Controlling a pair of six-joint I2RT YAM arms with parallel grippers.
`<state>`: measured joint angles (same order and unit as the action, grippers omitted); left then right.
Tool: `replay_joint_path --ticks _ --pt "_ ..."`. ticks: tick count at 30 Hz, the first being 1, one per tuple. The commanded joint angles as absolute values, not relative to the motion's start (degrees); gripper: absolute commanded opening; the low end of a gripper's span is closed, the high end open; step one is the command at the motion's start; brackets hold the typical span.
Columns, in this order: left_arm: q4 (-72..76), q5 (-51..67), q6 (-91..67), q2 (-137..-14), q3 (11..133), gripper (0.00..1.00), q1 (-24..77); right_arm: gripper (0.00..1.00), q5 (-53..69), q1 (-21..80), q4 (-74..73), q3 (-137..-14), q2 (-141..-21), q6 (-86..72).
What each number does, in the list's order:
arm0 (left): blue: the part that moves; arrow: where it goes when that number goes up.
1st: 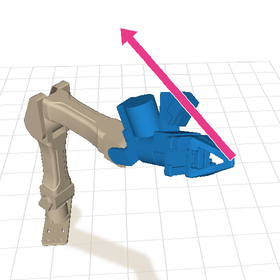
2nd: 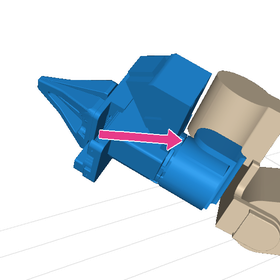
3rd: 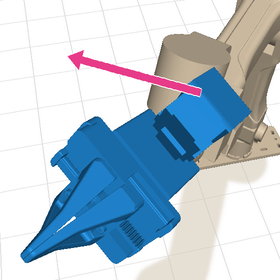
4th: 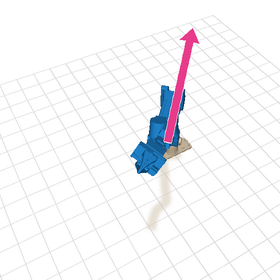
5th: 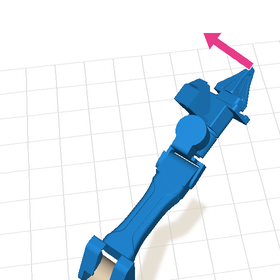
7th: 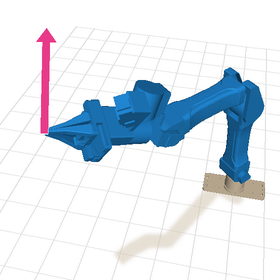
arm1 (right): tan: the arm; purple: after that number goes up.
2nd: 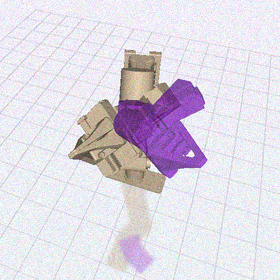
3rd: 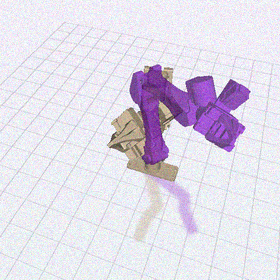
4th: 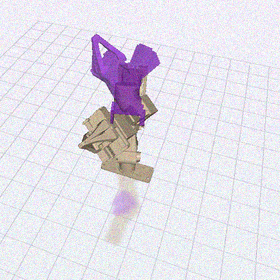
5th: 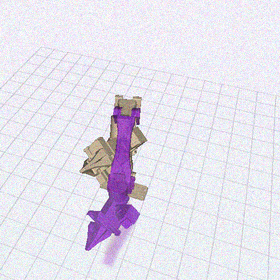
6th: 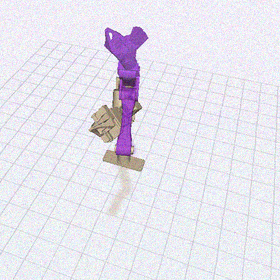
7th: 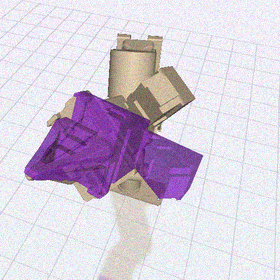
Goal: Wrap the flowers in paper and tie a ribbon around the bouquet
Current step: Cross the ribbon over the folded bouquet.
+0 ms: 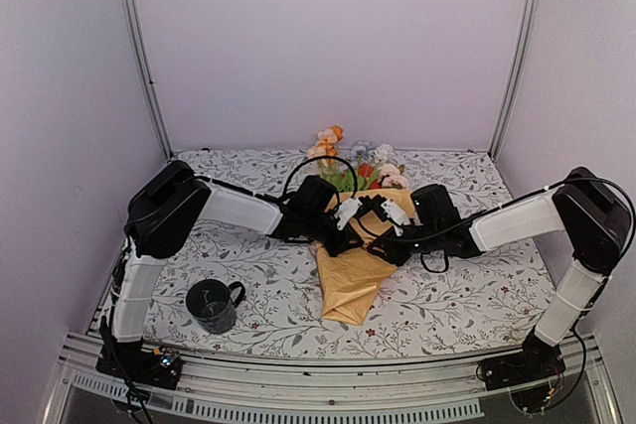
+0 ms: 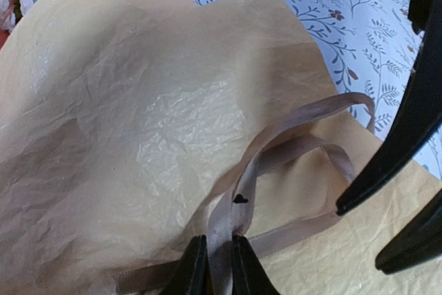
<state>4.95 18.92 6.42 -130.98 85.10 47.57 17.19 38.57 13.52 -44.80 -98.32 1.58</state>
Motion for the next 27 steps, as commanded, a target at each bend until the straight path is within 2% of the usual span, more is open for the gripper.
replay_joint_path --ticks 1,12,19,27 --pt "3.9 19.7 5.8 -131.2 84.5 0.14 47.4 0.26 14.1 38.7 12.5 -47.8 -102.4 3.6" --pt "3.9 19.3 5.4 -131.4 84.7 0.14 47.4 0.27 13.3 38.9 13.3 -45.0 -105.7 5.0" --pt "3.9 20.4 4.3 -131.9 84.9 0.14 46.8 0.27 15.3 39.4 16.8 -41.4 -100.3 3.6" --pt "4.0 22.9 4.7 -131.7 84.5 0.14 46.7 0.27 12.0 39.6 15.1 -44.4 -103.9 4.5"
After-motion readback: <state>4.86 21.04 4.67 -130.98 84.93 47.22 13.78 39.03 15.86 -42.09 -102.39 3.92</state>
